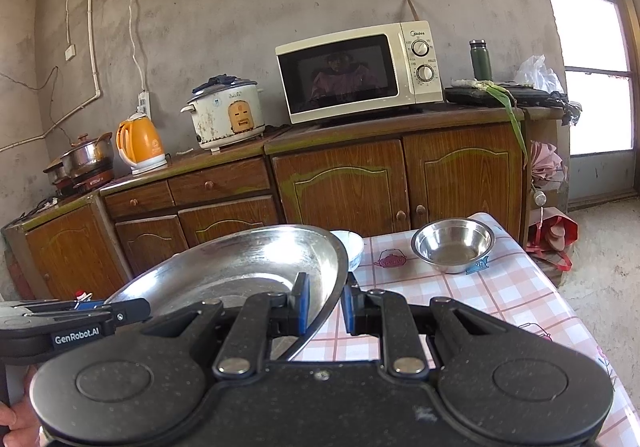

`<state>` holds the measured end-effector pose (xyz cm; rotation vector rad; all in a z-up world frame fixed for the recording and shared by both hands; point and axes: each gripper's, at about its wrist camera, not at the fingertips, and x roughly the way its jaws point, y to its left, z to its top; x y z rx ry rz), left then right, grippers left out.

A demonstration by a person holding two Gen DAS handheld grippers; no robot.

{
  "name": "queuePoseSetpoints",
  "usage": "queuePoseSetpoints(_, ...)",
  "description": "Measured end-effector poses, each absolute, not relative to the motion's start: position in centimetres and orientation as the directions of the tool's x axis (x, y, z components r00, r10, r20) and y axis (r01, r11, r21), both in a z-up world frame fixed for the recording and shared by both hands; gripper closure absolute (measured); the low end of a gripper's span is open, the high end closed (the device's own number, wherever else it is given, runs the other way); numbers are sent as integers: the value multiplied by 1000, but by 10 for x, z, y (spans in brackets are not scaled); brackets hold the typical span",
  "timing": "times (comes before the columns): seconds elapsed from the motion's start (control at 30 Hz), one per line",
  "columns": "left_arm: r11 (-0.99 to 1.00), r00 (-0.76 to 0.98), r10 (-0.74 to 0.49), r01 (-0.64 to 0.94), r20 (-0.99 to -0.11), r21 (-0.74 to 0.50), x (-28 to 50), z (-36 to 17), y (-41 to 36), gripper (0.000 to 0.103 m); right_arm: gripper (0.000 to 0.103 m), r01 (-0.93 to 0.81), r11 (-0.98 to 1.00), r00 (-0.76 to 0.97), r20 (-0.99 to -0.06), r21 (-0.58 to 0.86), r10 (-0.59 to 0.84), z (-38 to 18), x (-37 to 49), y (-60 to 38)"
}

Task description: Organize plates and bowls

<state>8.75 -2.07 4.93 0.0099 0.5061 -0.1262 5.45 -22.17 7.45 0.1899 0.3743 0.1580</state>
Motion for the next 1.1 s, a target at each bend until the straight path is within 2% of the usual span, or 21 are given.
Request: queuePoseSetpoints(1.1,991,836,-124,126,-535,-33,76,24,-17,75,80,-104,965,898,-394,242,195,45,37,-220)
